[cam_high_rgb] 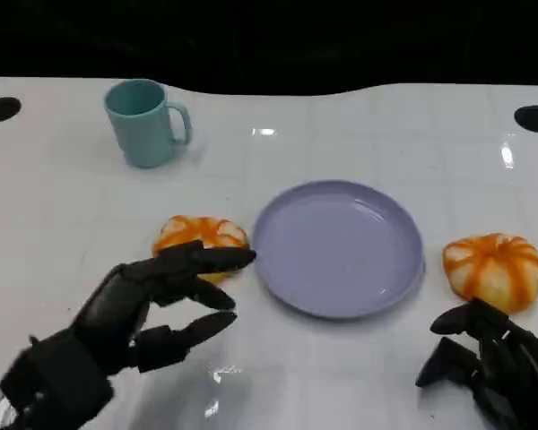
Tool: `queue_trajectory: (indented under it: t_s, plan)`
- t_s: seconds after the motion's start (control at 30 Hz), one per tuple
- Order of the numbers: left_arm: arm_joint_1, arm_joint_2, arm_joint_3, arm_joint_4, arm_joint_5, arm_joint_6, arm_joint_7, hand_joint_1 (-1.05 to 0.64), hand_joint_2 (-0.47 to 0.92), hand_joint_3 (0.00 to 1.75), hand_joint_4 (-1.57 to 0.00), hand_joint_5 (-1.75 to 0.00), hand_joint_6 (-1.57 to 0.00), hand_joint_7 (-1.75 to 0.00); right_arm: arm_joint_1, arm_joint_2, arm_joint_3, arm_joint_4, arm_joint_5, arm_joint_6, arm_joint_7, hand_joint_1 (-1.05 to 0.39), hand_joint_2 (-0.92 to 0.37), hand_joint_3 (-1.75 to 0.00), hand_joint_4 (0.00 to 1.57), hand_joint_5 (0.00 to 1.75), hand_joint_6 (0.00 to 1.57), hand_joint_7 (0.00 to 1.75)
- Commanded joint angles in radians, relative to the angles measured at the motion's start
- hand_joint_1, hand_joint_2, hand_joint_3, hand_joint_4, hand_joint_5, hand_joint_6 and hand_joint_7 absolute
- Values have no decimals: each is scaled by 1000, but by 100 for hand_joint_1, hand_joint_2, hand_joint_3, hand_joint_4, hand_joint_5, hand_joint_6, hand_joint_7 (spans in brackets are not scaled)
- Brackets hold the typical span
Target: Grasp the bread from the table and place it into the plate.
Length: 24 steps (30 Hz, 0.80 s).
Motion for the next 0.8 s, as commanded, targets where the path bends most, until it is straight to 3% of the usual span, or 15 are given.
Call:
queue_trajectory:
  t_s: [0.03, 0.27, 0.4, 0.67, 0.8]
  plan:
    - [-66, 91, -19, -12, 233, -63, 142, -49, 92, 6, -30, -68, -51, -4, -6, -9, -8, 7, 11, -7, 10, -54, -92, -24, 64, 152, 58, 122]
    - [-144, 216, -80, -21, 507, -60, 242, -55, 92, 1, -11, -43, -37, 0, -5, -13, -4, 5, 6, -9, 17, -54, -92, -25, 64, 152, 57, 121]
    - [-195, 271, -129, -50, 602, 30, 167, -59, 92, 2, -1, -25, -22, 0, -10, -9, -6, 13, 11, -4, 23, -55, -92, -24, 64, 152, 58, 122]
    - [-261, 301, -207, -65, 684, 177, 79, -58, 89, 0, 0, -15, -16, 0, -8, -8, -5, 12, 5, -16, 24, -55, -92, -26, 64, 151, 58, 122]
    - [-378, 283, -274, 86, 708, 221, 59, -51, 88, 0, 0, -13, -13, 0, -5, -8, -4, 0, 2, 4, 6, -56, -92, -23, 65, 151, 59, 122]
